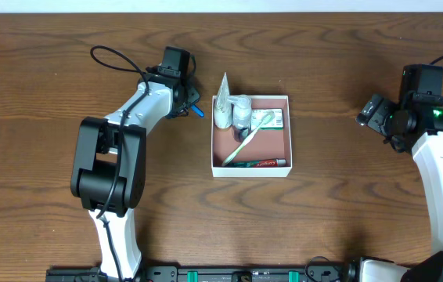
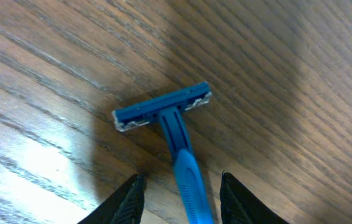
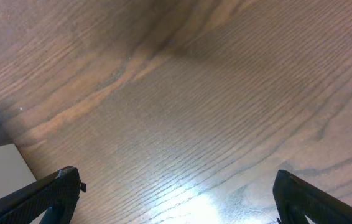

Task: Pack container
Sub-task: 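Lift the razor with the left gripper toward the box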

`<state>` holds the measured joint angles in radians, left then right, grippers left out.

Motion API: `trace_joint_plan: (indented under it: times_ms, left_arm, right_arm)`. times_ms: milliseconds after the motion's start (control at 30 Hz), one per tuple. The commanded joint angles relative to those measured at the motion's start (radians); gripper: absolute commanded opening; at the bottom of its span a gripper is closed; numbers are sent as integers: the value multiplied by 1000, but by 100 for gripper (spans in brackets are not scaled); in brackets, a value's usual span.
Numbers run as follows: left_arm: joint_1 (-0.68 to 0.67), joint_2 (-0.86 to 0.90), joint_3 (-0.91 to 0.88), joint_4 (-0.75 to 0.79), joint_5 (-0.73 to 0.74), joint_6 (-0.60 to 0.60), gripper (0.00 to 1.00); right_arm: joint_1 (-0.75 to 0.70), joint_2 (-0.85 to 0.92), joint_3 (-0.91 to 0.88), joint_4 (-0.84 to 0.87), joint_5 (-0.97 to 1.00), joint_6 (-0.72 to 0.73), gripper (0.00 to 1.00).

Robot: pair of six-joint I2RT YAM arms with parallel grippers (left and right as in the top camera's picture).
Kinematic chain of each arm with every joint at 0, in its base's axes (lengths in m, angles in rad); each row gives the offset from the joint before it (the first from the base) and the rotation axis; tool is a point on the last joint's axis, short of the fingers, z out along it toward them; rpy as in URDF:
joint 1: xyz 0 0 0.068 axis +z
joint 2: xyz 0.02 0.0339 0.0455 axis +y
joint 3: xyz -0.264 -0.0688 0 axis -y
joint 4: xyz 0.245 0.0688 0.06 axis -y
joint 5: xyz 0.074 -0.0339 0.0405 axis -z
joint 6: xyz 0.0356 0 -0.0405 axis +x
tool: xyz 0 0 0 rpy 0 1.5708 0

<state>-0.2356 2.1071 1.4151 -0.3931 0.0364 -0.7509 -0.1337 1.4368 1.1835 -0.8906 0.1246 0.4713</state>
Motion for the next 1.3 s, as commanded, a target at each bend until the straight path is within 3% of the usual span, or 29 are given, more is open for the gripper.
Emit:
trace_joint_plan:
  times_ms: [0, 67, 167, 400, 833, 1267]
  left_arm:
    - [-3, 65, -5, -16, -22, 16, 41]
    - [-3, 73, -5, -21, -22, 16, 40]
    - [-2, 74, -5, -35, -22, 16, 29]
    - [-2, 74, -5, -101, -22, 42, 14]
    - [13, 34, 3, -224, -22, 146, 15]
    - [-5, -355, 39, -341, -22, 334, 14]
  right_arm:
    - [-5, -17, 13, 0, 6, 6, 99]
    - [-5, -17, 13, 0, 6, 6, 99]
    - [-5, -17, 13, 0, 6, 6, 99]
    - [-5, -17, 13, 0, 6, 6, 99]
    - [-5, -17, 13, 0, 6, 6, 99]
    - [-5, -17, 13, 0, 6, 6, 99]
